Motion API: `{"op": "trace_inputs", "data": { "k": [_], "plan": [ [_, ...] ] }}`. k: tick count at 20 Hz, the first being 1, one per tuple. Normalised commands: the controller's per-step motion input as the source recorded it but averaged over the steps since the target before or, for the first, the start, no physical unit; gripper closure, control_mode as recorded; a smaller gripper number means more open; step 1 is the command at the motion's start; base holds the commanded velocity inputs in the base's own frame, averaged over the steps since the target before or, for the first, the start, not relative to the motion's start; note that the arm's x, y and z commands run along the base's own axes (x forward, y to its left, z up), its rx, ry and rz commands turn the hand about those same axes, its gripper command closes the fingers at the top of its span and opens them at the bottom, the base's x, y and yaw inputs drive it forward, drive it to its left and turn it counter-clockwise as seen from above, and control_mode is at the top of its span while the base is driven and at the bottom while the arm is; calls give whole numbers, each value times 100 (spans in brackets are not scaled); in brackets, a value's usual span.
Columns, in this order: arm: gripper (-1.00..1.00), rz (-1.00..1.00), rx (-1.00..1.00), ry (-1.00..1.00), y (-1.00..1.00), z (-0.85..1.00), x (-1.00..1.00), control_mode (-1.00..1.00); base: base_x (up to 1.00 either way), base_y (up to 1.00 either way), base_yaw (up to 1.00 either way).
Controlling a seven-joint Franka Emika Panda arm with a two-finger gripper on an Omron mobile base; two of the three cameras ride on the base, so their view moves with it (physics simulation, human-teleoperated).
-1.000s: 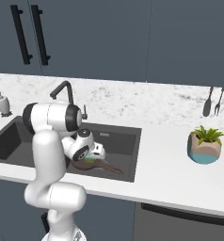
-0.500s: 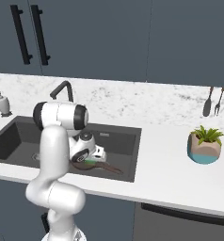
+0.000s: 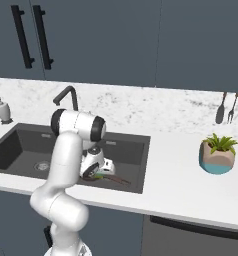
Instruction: Pick the pan and sponge and place them into the sink. Then turn on the water.
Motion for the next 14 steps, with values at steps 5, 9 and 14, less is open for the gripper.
{"op": "trace_inputs", "data": {
  "k": [5, 9, 14],
  "plan": [
    [-100, 0, 0, 0, 0, -7, 30, -100, 0, 0, 0],
    [-100, 0, 0, 0, 4, 0, 19, -100, 0, 0, 0],
    [-100, 0, 0, 0, 0, 4, 6, -100, 0, 0, 0]
  ]
}}
